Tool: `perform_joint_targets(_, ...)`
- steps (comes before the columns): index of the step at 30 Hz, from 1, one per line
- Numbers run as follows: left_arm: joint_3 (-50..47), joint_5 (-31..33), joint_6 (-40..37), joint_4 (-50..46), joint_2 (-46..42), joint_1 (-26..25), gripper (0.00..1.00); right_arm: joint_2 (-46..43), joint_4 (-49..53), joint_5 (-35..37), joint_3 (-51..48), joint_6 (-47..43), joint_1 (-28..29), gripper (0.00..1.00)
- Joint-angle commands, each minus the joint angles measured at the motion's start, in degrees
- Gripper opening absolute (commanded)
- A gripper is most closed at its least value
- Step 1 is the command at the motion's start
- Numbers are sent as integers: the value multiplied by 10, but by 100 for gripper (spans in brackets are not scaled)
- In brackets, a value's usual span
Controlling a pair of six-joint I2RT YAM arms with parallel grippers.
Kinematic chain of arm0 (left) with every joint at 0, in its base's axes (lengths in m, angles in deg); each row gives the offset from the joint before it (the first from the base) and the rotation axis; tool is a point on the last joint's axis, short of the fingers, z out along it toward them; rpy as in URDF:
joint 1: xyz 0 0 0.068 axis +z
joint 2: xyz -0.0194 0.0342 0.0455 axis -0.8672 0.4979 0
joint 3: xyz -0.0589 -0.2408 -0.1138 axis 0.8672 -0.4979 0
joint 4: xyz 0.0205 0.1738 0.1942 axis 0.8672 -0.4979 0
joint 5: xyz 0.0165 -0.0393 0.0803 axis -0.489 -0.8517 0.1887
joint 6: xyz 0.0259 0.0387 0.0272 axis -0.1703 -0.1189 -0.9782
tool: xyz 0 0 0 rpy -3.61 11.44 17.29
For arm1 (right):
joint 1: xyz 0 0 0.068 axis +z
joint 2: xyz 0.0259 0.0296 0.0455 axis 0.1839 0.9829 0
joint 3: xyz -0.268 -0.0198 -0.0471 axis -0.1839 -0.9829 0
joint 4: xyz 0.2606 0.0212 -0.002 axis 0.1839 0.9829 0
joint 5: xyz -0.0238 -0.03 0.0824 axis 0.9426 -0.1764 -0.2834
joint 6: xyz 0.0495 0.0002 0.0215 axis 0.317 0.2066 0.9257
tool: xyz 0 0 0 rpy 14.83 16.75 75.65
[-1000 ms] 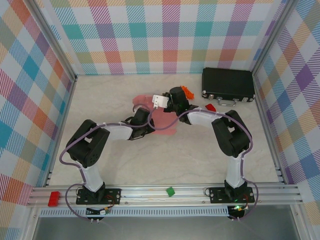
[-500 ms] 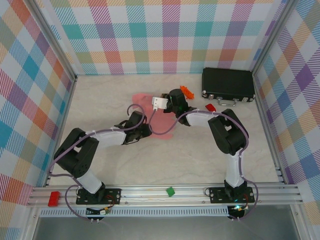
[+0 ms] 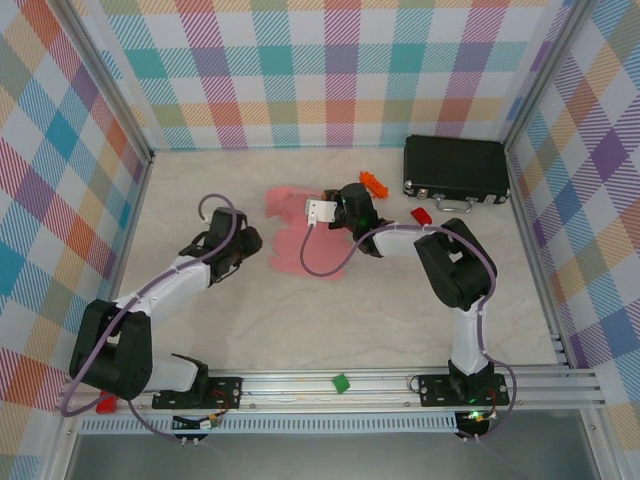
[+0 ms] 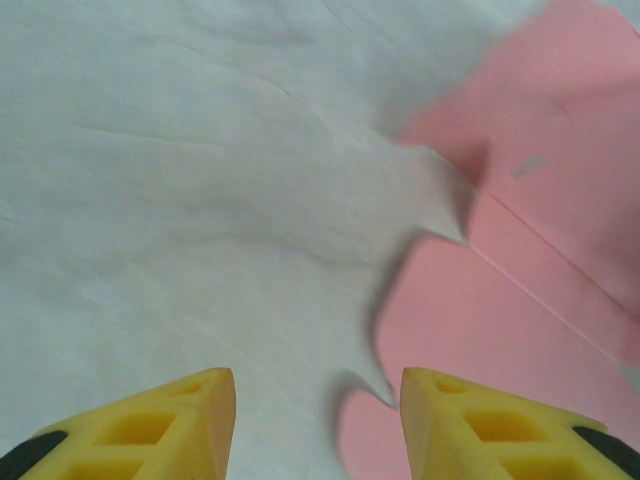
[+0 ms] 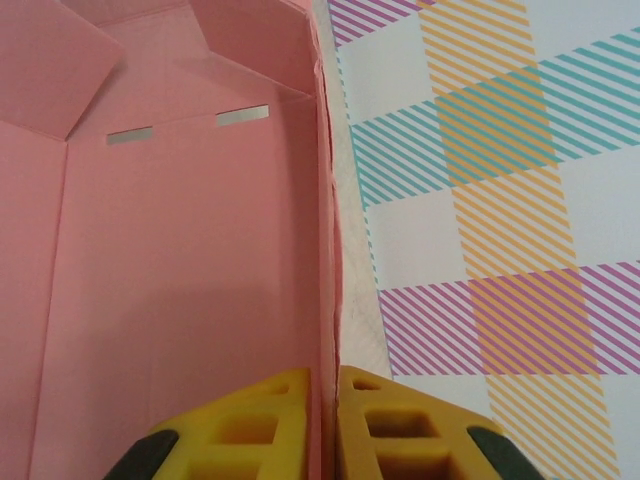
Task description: Fold the paper box
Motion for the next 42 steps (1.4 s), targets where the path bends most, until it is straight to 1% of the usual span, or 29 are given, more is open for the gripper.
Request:
perform_joint_targets(1,20,14,-15,-38,6,46,47,-14,-26,-11,-10,-18,10,14)
perform_joint_targets(5,70,10,-29,-50,68,90,47,-17,-35,-10,-19,-21,19,14)
perform_joint_targets(6,87,7,-28,-54,89,100,46,-19,-54,-12,-20,-22,21,15)
perform_joint_targets(8,122,5,-29,-77,128,114,45,-22,-54,-12,-22,-22,25,14)
perform_joint_targets(10,157,6,-33,-79,165,124,45,-24,-59,-15,-26,-20,28,14)
perform_joint_targets(15,250,8,-56,-94,259,134,44,-32,-58,-21,-33,-9,38,14)
perform_joint_targets(20,335,-25,-73,-119,341,140,42,-29,-62,-21,-34,-9,49,14)
perform_joint_targets(23,378,-38,-82,-140,373,139,42,-25,-70,-16,-34,-10,55,14)
perform_joint_targets(25,397,-54,-92,-145,388,139,41,-24,-75,-14,-34,-11,57,14)
perform_joint_targets(31,423,-138,-126,-150,411,139,40,-19,-79,-15,-36,-14,62,14)
perform_joint_targets(36,408,-217,-143,-140,403,138,38,-12,-90,-14,-41,-21,64,14)
perform_joint_targets(38,398,-244,-151,-133,395,137,35,-9,-96,-11,-43,-27,66,14)
perform_joint_targets(42,373,-265,-165,-132,373,136,33,-1,-105,-1,-43,-35,68,14)
